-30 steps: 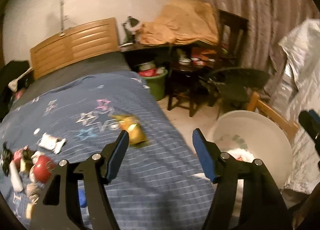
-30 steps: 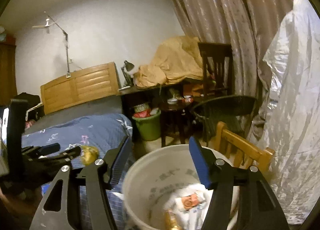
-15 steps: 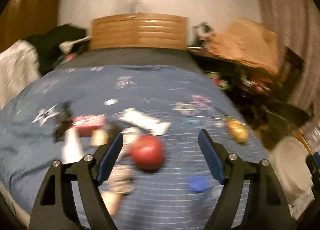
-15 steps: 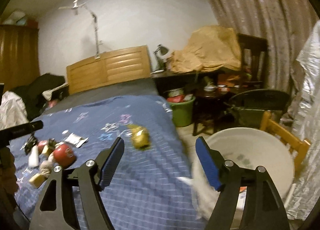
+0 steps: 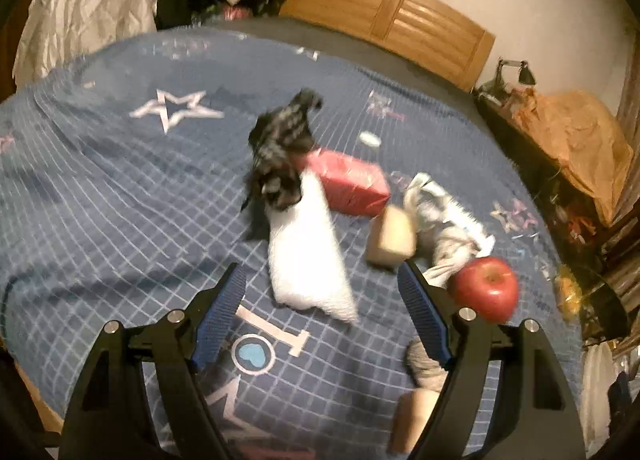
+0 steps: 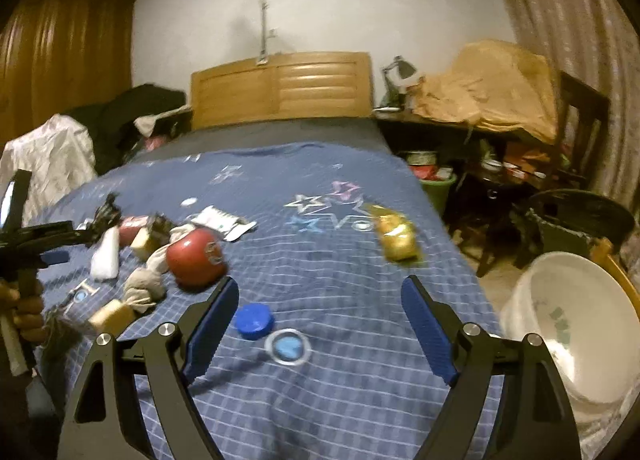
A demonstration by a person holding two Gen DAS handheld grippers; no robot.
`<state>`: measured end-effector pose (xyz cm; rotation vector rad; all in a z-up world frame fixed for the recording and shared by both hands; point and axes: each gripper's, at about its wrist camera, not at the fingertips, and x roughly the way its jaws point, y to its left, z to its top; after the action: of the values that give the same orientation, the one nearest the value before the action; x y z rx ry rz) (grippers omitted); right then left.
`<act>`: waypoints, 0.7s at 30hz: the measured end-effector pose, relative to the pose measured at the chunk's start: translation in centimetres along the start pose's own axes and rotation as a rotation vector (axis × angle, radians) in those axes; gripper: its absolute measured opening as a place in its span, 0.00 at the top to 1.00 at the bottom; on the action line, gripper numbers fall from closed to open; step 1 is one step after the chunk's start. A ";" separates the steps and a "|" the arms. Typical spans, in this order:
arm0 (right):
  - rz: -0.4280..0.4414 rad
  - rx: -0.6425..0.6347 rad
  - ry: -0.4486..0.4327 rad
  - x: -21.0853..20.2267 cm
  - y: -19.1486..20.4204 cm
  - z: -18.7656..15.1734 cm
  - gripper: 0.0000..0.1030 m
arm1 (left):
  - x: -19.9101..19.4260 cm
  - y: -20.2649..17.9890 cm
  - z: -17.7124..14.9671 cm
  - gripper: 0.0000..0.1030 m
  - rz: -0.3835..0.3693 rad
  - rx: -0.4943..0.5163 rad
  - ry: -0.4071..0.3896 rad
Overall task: Collect trash
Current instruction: 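Grasp the white bubble-wrap sheet with the left tool while the right tool grasps the white medicine box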
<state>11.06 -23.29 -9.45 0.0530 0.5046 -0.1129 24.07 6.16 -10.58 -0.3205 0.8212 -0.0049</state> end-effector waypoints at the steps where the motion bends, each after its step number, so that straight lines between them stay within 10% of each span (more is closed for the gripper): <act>1: 0.011 -0.011 0.005 0.6 0.2 0.4 0.19 | 0.7 0.2 0.0 0.27 -0.001 -0.009 0.016; 8: 0.147 -0.121 0.086 7.8 2.6 5.6 0.19 | 5.4 1.4 0.6 0.28 -0.018 -0.059 0.099; 14: 0.361 -0.257 0.246 18.1 6.0 11.0 0.15 | 6.9 1.2 0.7 0.47 -0.021 -0.030 0.067; 21: 0.583 -0.398 0.454 29.0 11.0 13.9 0.15 | 7.5 1.4 0.6 0.37 -0.066 -0.030 0.047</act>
<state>44.31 -16.18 -11.11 -0.1678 0.9366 0.5830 29.47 6.74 -16.01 -0.3767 0.8573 -0.0621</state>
